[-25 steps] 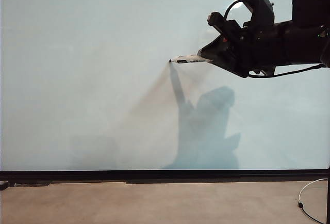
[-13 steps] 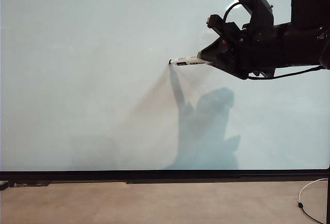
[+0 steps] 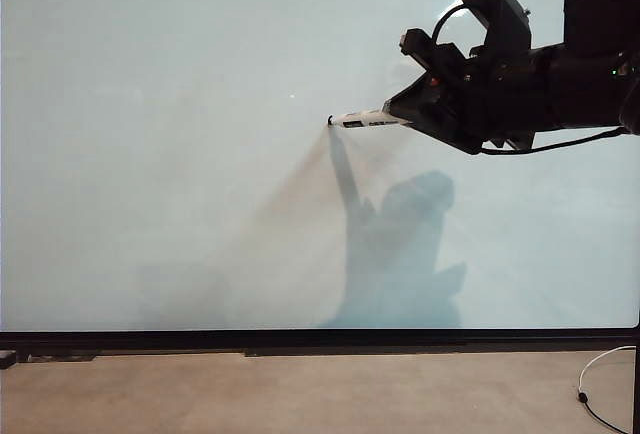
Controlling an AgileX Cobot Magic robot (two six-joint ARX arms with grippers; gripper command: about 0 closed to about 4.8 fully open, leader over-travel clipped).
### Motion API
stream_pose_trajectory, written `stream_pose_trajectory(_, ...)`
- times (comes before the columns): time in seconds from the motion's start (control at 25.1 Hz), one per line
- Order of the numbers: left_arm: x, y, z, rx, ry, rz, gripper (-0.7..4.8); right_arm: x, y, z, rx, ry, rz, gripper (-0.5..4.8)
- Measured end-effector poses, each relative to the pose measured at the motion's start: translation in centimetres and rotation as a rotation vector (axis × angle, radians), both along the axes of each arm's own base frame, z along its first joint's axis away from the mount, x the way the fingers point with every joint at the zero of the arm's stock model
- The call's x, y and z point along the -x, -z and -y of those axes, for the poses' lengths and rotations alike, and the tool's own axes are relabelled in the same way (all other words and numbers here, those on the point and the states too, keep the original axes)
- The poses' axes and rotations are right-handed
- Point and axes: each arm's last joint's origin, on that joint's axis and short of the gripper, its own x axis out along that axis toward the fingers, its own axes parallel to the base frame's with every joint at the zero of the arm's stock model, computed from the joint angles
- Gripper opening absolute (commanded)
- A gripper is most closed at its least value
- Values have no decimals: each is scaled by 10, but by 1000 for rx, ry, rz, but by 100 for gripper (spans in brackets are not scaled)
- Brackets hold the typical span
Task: Pick up the pen on the shelf to the right of the whiteboard and draw a check mark.
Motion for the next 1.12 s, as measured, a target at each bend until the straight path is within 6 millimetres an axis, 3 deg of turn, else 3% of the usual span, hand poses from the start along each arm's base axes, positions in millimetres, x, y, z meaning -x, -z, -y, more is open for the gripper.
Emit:
stream_pose_trajectory(0.68, 0, 0, 0, 0, 0, 0, -4, 12, 18, 9, 22, 82, -55, -5)
stream_pose_trajectory(1.12, 0, 0, 0, 0, 0, 0, -5, 13, 19, 11, 19, 91, -51, -5)
